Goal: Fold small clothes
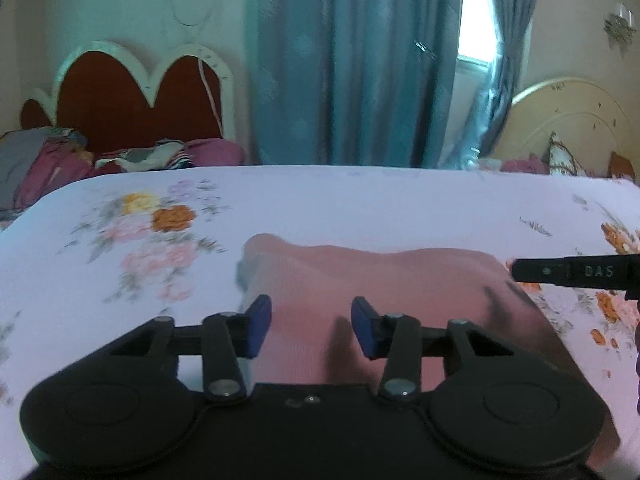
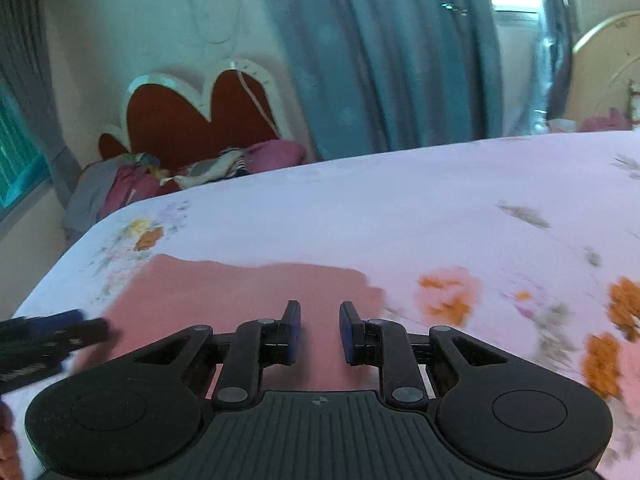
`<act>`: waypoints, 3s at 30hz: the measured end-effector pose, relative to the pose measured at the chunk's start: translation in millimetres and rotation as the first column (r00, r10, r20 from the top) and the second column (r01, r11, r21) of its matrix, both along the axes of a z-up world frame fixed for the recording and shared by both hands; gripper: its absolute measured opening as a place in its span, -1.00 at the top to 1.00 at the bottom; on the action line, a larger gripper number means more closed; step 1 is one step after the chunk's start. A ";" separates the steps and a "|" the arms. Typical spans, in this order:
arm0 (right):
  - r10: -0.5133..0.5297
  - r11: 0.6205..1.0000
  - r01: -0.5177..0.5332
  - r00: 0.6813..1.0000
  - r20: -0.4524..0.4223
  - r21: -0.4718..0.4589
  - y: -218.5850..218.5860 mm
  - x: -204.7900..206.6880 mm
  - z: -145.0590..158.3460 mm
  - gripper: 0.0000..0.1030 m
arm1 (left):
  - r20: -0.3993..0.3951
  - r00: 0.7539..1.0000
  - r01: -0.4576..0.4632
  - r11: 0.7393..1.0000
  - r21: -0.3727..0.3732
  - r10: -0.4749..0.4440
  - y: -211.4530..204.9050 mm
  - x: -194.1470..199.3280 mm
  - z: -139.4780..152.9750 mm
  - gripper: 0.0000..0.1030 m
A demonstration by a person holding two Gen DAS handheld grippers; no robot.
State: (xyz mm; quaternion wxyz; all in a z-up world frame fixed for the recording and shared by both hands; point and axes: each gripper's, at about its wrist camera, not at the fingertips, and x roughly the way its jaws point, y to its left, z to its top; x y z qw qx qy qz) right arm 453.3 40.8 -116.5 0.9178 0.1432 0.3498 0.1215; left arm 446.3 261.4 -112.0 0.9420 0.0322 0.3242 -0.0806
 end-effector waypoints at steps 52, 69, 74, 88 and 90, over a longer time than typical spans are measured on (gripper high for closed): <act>-0.004 0.977 -0.016 0.995 -0.095 -0.211 5.3 -108.3 -49.0 0.59 | -0.163 0.982 -0.084 0.995 0.058 0.093 -0.6 -100.9 -26.9 -0.01; 0.039 0.998 -0.041 0.999 -0.037 -0.052 -17.4 -176.7 3.9 -0.53 | -0.101 0.982 -0.155 0.986 0.056 0.160 -28.1 -170.7 26.7 -0.99; 0.072 0.996 -0.072 0.997 -0.012 -0.060 -27.9 -215.7 29.0 -0.53 | -0.076 0.978 -0.185 0.975 0.124 0.195 -46.2 -205.0 48.1 -0.99; 0.120 0.988 -0.107 0.986 0.118 -0.112 -59.0 -340.3 105.5 -0.69 | 0.063 0.970 -0.238 0.970 0.052 0.235 -68.5 -318.9 120.9 -1.00; 0.120 0.988 -0.102 0.980 0.161 -0.114 -59.9 -355.4 117.6 -0.77 | 0.065 0.967 -0.250 0.967 0.041 0.247 -68.8 -329.7 128.6 -0.99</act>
